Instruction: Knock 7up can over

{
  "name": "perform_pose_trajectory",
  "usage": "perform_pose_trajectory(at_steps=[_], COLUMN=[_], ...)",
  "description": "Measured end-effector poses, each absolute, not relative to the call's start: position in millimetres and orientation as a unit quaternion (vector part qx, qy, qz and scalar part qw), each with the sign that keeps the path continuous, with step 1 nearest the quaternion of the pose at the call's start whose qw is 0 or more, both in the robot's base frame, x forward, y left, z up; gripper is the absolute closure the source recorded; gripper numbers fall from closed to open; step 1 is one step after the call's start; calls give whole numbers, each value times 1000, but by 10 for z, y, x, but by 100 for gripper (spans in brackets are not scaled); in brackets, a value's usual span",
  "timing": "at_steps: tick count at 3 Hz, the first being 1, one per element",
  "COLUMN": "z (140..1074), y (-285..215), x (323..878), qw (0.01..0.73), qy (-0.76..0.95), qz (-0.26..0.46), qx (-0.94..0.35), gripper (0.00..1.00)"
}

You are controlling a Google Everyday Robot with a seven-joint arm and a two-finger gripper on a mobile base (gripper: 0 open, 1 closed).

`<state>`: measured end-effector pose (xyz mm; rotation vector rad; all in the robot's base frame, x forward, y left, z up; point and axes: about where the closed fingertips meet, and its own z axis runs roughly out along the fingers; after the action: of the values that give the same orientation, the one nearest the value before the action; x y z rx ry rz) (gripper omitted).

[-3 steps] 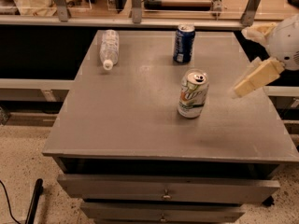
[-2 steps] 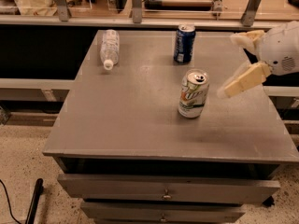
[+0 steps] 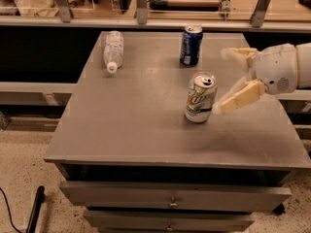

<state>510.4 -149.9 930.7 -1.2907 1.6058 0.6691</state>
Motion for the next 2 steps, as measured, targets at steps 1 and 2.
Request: perform_pose_trajectory(at_steps=[1, 2], z=[9307, 9249], y=[-1498, -1488], x=[5104, 5090], qw=[469, 482], qy=[655, 643], qz=[273, 305], qx=[-526, -511], gripper=[0, 0])
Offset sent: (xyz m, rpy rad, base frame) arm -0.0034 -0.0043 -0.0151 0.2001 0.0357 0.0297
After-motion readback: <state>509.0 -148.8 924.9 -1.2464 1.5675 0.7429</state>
